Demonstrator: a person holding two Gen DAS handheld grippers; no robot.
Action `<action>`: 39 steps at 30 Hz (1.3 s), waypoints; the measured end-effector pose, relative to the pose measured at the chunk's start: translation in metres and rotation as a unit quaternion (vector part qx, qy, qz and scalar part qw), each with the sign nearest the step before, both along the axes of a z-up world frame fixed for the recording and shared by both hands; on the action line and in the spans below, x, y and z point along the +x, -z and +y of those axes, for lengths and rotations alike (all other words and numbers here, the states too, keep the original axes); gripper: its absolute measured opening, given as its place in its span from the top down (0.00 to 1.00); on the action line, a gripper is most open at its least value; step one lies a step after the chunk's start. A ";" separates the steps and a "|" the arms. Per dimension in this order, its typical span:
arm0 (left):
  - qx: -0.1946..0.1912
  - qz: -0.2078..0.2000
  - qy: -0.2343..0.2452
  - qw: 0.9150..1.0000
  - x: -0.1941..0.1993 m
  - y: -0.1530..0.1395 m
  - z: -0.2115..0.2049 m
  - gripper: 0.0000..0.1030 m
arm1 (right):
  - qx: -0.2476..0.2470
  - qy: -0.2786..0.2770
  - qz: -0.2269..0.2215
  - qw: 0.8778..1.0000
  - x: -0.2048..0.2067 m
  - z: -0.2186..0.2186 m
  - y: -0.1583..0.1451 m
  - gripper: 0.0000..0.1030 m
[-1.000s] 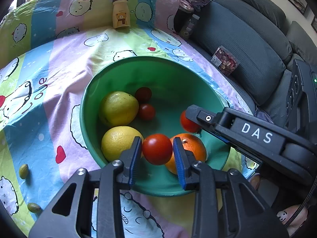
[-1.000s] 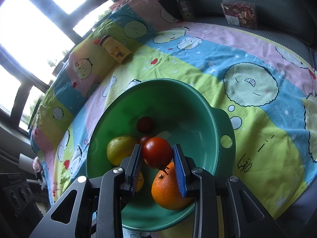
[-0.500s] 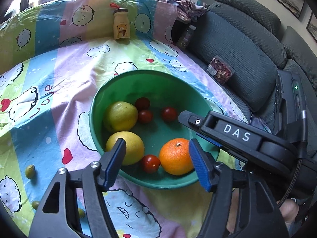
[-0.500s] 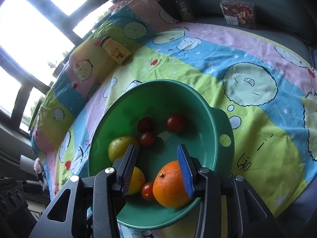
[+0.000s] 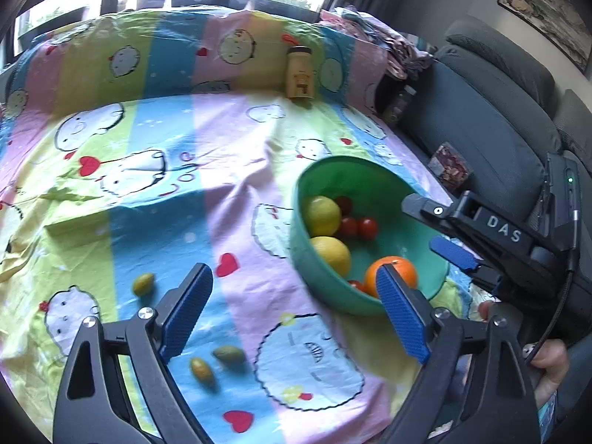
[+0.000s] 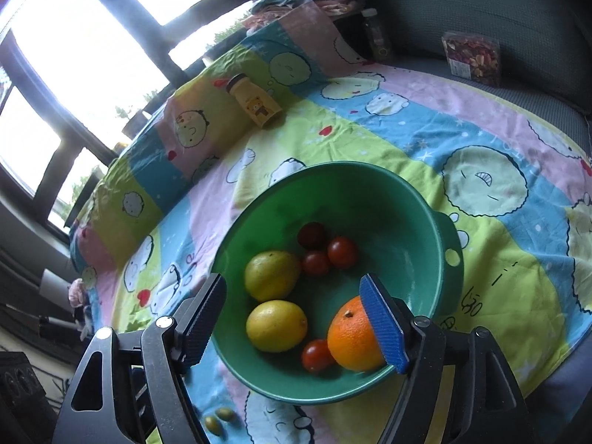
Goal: Organize fruits
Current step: 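Move both tools to the small green olives on the sheet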
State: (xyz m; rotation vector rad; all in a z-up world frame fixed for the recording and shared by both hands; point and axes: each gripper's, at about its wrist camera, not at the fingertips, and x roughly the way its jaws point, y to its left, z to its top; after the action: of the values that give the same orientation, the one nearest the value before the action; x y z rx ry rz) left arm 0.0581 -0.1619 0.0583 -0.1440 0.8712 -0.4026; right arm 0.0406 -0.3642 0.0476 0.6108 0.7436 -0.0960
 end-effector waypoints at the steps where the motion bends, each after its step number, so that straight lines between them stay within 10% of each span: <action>1: 0.008 -0.001 -0.013 1.000 -0.003 0.001 0.010 0.13 | -0.003 -0.009 -0.002 1.000 0.001 0.006 -0.002 0.26; 18: 0.008 0.071 -0.141 0.987 -0.018 0.055 0.117 0.15 | -0.020 -0.223 0.016 0.975 0.036 0.135 0.011 0.26; 28: -0.005 0.107 -0.116 0.987 -0.007 0.080 0.110 0.44 | -0.015 -0.312 0.098 0.945 0.075 0.193 0.057 0.60; 39: -0.023 0.125 -0.110 0.986 -0.002 0.092 0.109 0.63 | -0.036 -0.330 0.137 0.933 0.091 0.221 0.078 0.68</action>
State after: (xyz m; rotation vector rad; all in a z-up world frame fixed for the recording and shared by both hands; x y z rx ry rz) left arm 0.0561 -0.0530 -0.0340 -0.3368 1.0817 -0.1996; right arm 0.1320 -0.1431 -0.0305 0.2520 1.1786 0.4192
